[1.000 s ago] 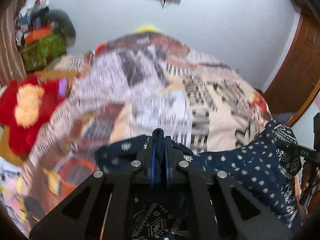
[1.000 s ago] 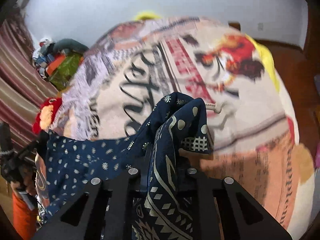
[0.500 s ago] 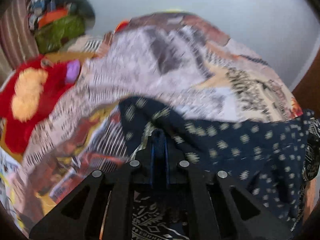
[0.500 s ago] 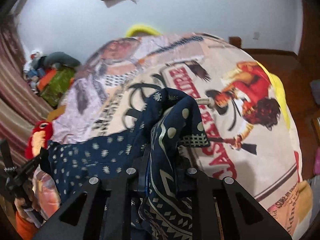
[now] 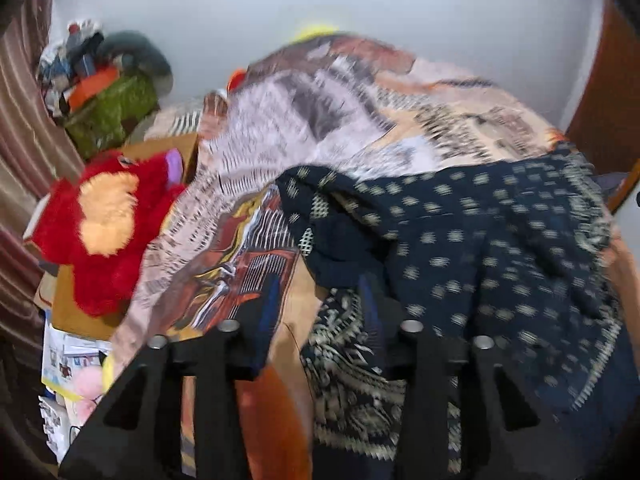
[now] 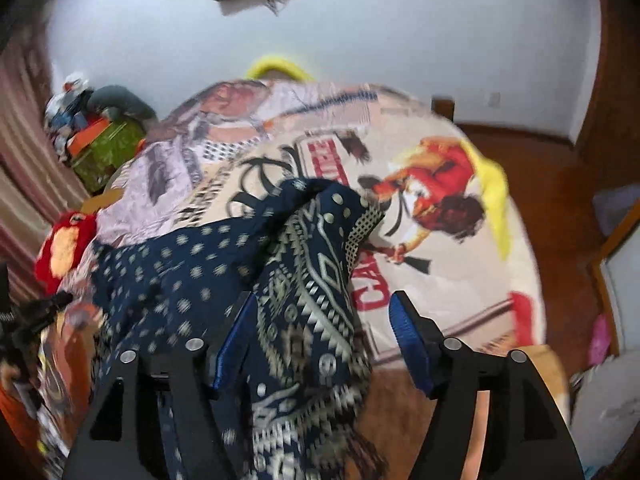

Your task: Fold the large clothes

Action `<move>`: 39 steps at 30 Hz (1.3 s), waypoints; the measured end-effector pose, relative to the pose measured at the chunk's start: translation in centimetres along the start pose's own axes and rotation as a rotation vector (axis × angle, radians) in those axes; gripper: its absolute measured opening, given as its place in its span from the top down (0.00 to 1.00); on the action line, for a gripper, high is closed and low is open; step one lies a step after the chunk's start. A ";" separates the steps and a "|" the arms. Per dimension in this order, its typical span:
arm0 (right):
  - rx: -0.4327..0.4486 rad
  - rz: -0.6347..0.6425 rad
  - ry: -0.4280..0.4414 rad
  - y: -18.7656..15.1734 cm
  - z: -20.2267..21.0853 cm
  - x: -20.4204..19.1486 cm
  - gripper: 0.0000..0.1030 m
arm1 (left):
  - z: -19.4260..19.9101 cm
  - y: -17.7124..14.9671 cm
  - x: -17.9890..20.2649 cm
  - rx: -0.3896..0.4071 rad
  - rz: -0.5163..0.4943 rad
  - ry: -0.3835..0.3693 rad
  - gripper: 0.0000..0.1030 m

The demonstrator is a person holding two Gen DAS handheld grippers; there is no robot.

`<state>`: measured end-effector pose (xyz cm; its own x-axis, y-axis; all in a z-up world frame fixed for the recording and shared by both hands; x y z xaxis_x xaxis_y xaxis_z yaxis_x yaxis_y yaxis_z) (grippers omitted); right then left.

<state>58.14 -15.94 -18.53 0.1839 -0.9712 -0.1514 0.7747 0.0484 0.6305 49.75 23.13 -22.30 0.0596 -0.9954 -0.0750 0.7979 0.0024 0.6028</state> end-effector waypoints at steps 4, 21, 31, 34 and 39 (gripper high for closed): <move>0.090 0.083 0.011 -0.9 6.4 -2.2 0.21 | 6.1 -0.9 1.3 0.079 0.015 -0.052 0.42; -0.059 0.157 0.102 -19.2 15.9 -5.2 0.06 | 10.1 -19.7 4.7 -0.124 0.091 -0.187 0.18; -0.198 -0.007 0.200 -26.2 14.5 -4.4 0.10 | 6.2 -28.4 3.9 -0.281 0.377 -0.290 0.18; -0.204 0.006 0.214 -26.3 14.3 -5.1 0.21 | 4.8 -29.6 4.4 -0.321 0.454 -0.339 0.18; -0.221 0.002 0.232 -26.1 13.5 -6.1 0.47 | 3.8 -29.8 5.1 -0.329 0.499 -0.366 0.19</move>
<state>28.64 -14.42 -23.83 0.2991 -0.8930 -0.3364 0.8822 0.1244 0.4542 23.98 17.59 -37.63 0.3064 -0.8360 0.4552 0.8712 0.4390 0.2198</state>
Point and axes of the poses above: each gripper's, at about its wrist camera, not at the fingertips, and z roughly against the way its jaws point, x to its right, y to its top, the point moved 9 cm from there along -z, roughly the way its jaws point, and after that the axes turned 4 degrees about -z, right-handed, at the moved point
